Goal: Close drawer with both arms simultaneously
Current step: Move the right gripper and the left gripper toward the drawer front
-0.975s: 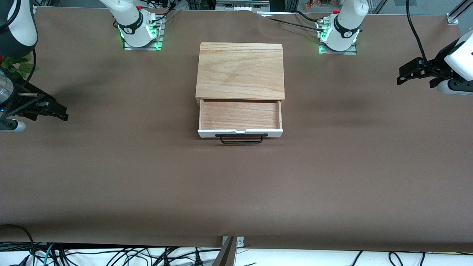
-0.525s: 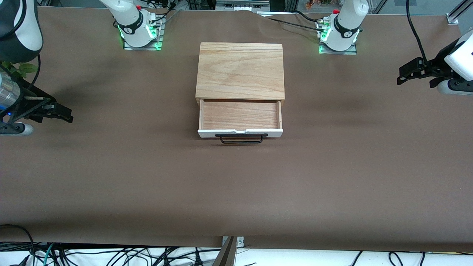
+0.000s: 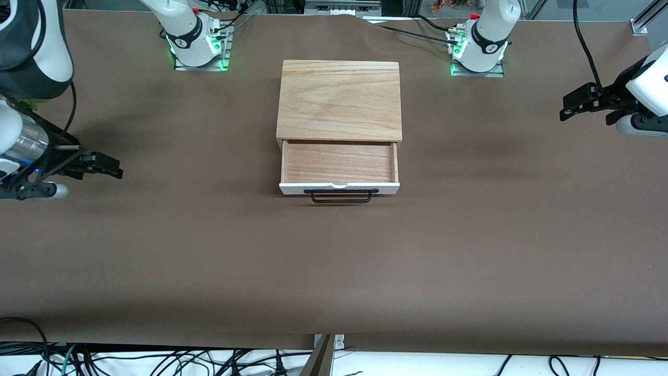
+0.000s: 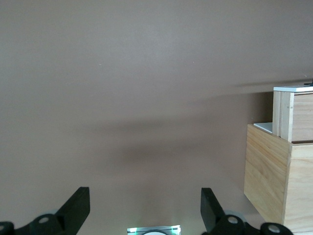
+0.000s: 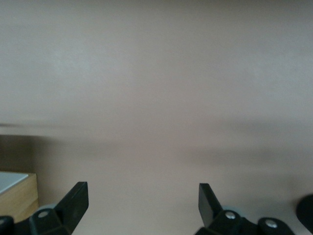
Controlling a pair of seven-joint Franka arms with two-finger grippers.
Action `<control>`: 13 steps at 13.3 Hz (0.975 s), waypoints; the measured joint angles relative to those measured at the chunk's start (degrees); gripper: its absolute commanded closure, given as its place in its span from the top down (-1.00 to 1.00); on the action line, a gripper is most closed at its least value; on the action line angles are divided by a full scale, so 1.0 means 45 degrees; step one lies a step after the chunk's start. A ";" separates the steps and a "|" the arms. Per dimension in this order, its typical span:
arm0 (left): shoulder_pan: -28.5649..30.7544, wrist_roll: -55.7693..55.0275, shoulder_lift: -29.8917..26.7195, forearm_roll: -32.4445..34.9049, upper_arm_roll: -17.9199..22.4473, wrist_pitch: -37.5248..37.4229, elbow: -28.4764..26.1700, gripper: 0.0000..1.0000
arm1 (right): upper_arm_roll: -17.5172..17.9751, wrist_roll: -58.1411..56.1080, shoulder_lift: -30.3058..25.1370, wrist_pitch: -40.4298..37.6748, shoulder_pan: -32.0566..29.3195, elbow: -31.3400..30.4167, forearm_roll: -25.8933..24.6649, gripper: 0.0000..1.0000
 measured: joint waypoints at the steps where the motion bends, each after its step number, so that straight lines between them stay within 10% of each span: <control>1: -0.0002 0.0000 0.0047 -0.0177 -0.0003 0.0002 0.0000 1.00 | 0.0018 0.0000 0.0129 0.0275 0.0280 0.0002 0.0008 1.00; 13: -0.0705 0.0190 0.4064 -0.5388 -0.0405 0.2246 -0.0180 1.00 | 0.0107 0.0067 0.4217 0.4014 0.3386 0.1675 0.2356 1.00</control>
